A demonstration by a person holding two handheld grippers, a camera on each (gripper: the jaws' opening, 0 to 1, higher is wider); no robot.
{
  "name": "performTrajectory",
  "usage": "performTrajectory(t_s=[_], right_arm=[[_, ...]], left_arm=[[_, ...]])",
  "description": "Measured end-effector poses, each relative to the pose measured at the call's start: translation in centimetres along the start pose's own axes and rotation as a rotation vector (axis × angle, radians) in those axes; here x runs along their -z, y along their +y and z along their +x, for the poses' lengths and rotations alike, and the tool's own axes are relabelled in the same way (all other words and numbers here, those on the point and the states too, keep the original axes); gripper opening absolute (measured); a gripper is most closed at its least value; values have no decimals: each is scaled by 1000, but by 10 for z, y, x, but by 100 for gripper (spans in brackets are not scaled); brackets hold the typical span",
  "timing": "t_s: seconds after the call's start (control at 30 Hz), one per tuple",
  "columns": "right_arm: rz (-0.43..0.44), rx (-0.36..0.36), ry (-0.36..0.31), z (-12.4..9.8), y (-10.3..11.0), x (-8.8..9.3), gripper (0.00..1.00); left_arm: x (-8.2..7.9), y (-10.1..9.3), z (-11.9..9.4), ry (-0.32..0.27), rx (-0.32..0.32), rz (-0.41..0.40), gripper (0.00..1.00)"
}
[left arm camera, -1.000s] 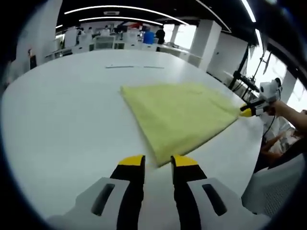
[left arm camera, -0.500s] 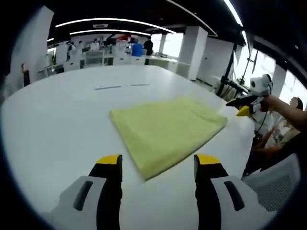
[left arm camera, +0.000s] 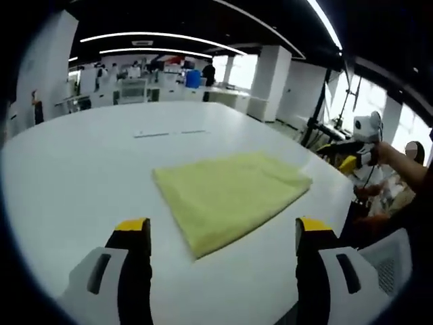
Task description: Fold the garment on the visible template until the final outline fits inside the template.
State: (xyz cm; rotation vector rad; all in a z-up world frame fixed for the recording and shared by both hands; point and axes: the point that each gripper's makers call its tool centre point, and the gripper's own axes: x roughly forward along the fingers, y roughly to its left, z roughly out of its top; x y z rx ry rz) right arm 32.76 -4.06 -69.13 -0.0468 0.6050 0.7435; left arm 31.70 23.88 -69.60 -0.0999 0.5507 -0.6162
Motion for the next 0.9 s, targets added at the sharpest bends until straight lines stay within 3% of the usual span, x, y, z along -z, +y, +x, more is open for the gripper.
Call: performTrajectory(t_s=[0.1,0.27,0.37,0.5,0.7,0.9], right_arm=[[0,-3,9,2,3,4,96],[5,-8,-6,2,6,3,99],[4,-10,-17,2,9,2,99],[15,0,-36,2,8,0,99],[32,14,-49,0,6,1,99],[28,20,-25,-1,5,6,99]], left_arm=[[-5,-3,-2,-20,-8,8,90],[-1,0,-4,18,-36,57,96],[-3,0,-6,8,-43,62,99],[-2,2,-11,16,-58,83,99],[-6,3,-16,-23,-66,62,99],[1,5,-18,9,-75,72,99]])
